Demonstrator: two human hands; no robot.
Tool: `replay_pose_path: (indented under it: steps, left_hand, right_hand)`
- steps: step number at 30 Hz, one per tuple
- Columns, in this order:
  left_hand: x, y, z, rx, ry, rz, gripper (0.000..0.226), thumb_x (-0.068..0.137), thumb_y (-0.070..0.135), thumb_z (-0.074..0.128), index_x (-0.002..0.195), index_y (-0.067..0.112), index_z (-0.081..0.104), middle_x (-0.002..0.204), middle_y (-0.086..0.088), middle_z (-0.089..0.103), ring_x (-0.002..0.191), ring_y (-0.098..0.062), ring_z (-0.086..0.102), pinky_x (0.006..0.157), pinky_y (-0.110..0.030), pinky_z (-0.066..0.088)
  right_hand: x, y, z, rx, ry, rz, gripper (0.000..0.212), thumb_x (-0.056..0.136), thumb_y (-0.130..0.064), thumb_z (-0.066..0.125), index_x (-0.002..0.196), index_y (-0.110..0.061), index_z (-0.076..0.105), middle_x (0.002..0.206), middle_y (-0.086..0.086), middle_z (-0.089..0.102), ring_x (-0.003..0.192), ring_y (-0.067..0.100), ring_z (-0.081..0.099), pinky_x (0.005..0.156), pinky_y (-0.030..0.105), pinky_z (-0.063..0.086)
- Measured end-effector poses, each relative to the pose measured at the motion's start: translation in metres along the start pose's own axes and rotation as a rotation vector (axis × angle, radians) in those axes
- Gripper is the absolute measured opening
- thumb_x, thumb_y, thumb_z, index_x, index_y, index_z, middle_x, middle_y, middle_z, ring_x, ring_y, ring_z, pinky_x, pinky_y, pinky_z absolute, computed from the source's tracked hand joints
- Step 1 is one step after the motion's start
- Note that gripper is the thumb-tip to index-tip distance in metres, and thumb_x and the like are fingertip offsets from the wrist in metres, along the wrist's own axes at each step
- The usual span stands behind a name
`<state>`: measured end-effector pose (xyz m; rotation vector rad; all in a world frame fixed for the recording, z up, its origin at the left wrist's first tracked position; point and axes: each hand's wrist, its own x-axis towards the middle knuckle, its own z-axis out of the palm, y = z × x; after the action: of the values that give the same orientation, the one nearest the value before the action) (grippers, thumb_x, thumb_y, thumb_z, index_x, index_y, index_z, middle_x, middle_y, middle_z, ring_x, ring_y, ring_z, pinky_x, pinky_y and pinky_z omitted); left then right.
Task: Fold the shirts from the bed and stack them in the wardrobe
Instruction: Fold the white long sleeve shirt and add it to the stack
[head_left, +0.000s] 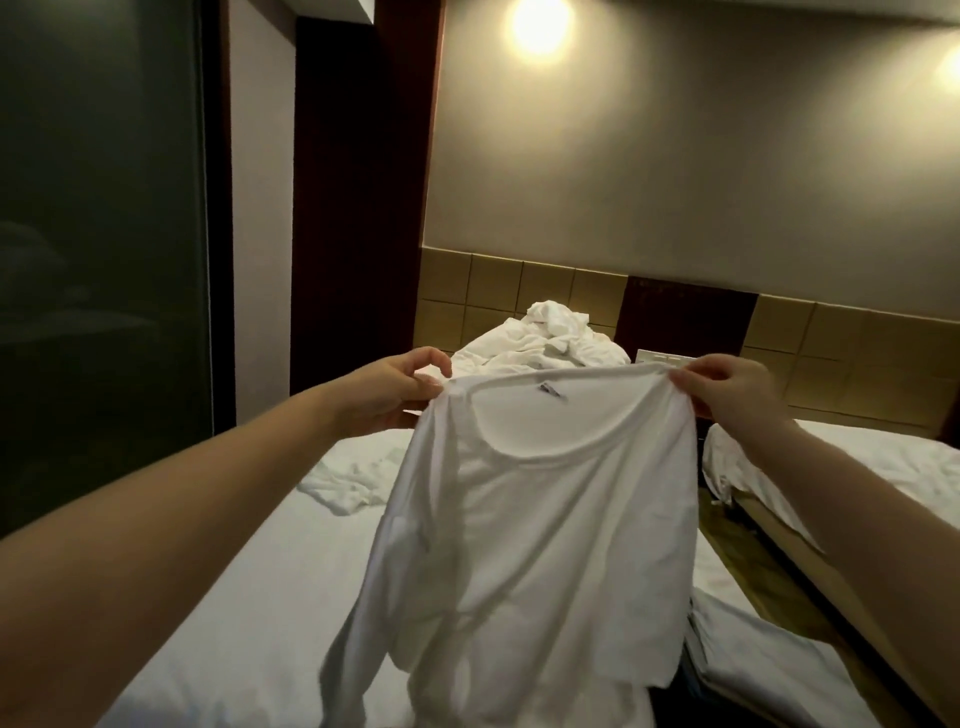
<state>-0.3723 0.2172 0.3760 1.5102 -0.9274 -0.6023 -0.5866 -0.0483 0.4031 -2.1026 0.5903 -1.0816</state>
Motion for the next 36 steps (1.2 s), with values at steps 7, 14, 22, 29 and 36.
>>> replay_pose_path:
  steps: [7, 14, 22, 29, 36]
  left_hand:
    - [0.016, -0.012, 0.024, -0.368, 0.119, 0.017, 0.029, 0.095, -0.003, 0.038, 0.077, 0.013, 0.054, 0.07, -0.002, 0.054, 0.058, -0.012, 0.051, 0.054, -0.022, 0.042]
    - [0.016, -0.033, 0.014, -0.192, 0.057, -0.042, 0.008, 0.089, 0.003, 0.055, 0.09, 0.009, 0.06, 0.08, -0.003, 0.06, 0.075, -0.014, 0.059, 0.075, -0.025, 0.053]
    - [0.041, -0.059, 0.004, 0.263, 0.323, -0.076, 0.011, 0.084, 0.018, 0.067, 0.081, 0.013, 0.058, 0.089, -0.011, 0.06, 0.089, -0.028, 0.059, 0.084, -0.038, 0.054]
    - [0.054, -0.068, -0.003, 0.468, 0.369, -0.028, 0.015, 0.084, 0.02, 0.068, 0.073, 0.014, 0.059, 0.079, -0.003, 0.06, 0.081, -0.021, 0.057, 0.084, -0.041, 0.052]
    - [0.047, -0.053, -0.023, 0.093, -0.061, -0.191, 0.024, 0.068, 0.027, 0.073, 0.079, 0.009, 0.062, 0.081, -0.008, 0.062, 0.077, -0.02, 0.062, 0.076, -0.03, 0.055]
  right_hand:
    - [0.012, -0.013, 0.021, -0.096, 0.222, -0.255, 0.02, 0.097, -0.021, 0.048, 0.109, -0.008, 0.058, 0.097, 0.002, 0.055, 0.089, 0.016, 0.049, 0.065, 0.012, 0.034]
    - [0.026, 0.004, 0.041, -0.144, 0.134, -0.248, 0.022, 0.096, -0.021, 0.05, 0.11, -0.006, 0.059, 0.094, 0.003, 0.057, 0.08, 0.011, 0.049, 0.065, 0.011, 0.034]
    - [0.034, 0.016, 0.056, -0.192, 0.138, -0.283, 0.024, 0.095, -0.026, 0.051, 0.109, -0.008, 0.06, 0.093, 0.003, 0.057, 0.084, 0.014, 0.051, 0.076, 0.025, 0.038]
    - [0.042, 0.037, 0.056, -0.203, 0.04, -0.259, 0.02, 0.095, -0.024, 0.052, 0.103, -0.008, 0.061, 0.085, 0.003, 0.056, 0.079, 0.016, 0.05, 0.065, 0.016, 0.036]
    - [0.05, 0.059, 0.045, -0.077, -0.091, -0.073, 0.023, 0.095, -0.024, 0.052, 0.106, -0.006, 0.063, 0.097, 0.007, 0.058, 0.092, 0.022, 0.053, 0.085, 0.038, 0.044]
